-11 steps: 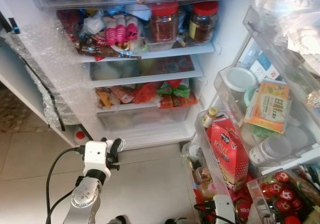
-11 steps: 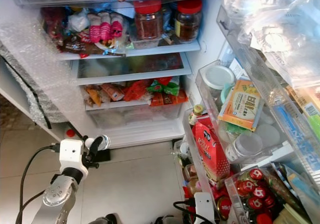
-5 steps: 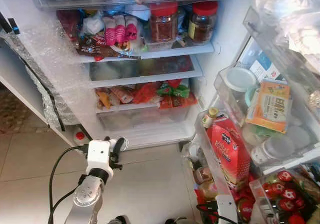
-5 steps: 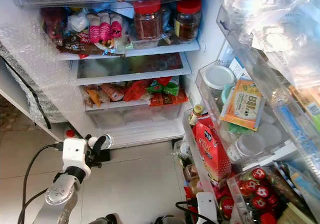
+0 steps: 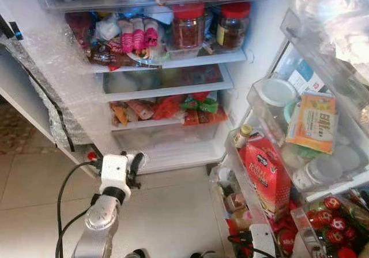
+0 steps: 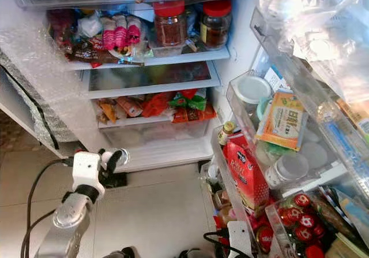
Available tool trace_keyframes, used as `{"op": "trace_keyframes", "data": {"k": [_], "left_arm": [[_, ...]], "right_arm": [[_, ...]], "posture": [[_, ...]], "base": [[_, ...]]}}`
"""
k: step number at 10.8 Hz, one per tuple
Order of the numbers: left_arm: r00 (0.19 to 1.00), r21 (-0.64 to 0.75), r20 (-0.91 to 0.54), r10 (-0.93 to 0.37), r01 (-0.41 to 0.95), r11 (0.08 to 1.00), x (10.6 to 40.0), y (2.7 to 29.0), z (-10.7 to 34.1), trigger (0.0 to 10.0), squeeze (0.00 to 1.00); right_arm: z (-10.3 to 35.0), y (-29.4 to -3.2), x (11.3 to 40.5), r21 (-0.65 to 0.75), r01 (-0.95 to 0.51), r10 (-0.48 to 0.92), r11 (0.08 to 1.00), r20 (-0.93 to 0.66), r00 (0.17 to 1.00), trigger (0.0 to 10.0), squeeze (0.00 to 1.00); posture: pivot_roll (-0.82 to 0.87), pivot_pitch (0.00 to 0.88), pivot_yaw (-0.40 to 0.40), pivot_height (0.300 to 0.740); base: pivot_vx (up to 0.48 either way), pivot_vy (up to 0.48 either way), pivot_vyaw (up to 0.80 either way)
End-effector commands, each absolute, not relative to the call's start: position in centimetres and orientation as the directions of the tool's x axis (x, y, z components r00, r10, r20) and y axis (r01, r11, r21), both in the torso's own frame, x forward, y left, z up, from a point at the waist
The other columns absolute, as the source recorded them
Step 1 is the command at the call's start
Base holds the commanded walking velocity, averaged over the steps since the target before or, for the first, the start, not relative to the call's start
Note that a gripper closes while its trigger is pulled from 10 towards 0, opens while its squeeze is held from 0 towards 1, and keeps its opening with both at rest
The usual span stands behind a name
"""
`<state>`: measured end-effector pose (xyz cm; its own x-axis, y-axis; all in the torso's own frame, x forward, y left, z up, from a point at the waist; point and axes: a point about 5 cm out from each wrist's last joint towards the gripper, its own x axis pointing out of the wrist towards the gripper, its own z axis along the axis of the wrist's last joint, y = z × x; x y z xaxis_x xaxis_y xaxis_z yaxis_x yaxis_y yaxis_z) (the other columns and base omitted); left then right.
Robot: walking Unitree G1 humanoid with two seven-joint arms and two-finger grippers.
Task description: Restocking fridge
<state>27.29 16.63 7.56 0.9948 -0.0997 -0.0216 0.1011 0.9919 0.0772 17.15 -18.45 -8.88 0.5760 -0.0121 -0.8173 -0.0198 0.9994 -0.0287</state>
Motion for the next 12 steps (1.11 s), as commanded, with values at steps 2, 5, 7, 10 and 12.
{"op": "trace_keyframes", "data": {"k": [2, 5, 7, 10, 12], "left_arm": [[0.995, 0.061, -0.035, -0.094, 0.096, 0.993, 27.26, 16.74, 7.25, 10.0, 0.00], [0.993, 0.072, -0.053, -0.103, 0.107, 0.992, 27.44, 16.75, 6.87, 10.0, 0.00], [0.993, 0.073, -0.055, -0.102, 0.106, 0.992, 27.41, 16.69, 6.75, 10.0, 0.00], [0.993, 0.079, -0.049, -0.106, 0.110, 0.991, 27.38, 16.52, 6.73, 10.0, 0.00], [0.993, 0.083, -0.045, -0.109, 0.113, 0.990, 27.40, 16.42, 6.83, 10.0, 0.00]], "right_arm": [[-9.32, -18.58, 16.17, -0.032, -0.023, -0.014, 0.999, -0.839, 0.545, 10.0, 0.00], [-9.27, -18.44, 16.33, -0.033, -0.039, -0.007, 0.999, -0.838, 0.546, 10.0, 0.00], [-9.27, -18.49, 16.32, -0.033, -0.035, -0.008, 0.999, -0.839, 0.544, 10.0, 0.00], [-9.27, -18.56, 16.32, -0.032, -0.036, -0.007, 0.999, -0.841, 0.541, 10.0, 0.00], [-9.27, -18.54, 16.34, -0.030, -0.038, -0.004, 0.999, -0.841, 0.541, 10.0, 0.00]], "posture": [[-0.14, 0.176, -0.046, 0.740], [-0.14, 0.189, -0.048, 0.740], [-0.14, 0.195, -0.050, 0.740], [-0.14, 0.199, -0.052, 0.740], [-0.14, 0.200, -0.052, 0.740]], "base": [[0.281, 0.000, 0.00], [0.290, 0.000, 0.15], [0.289, 0.000, 0.00], [0.292, 0.000, 0.00], [0.279, 0.000, 0.00]]}}
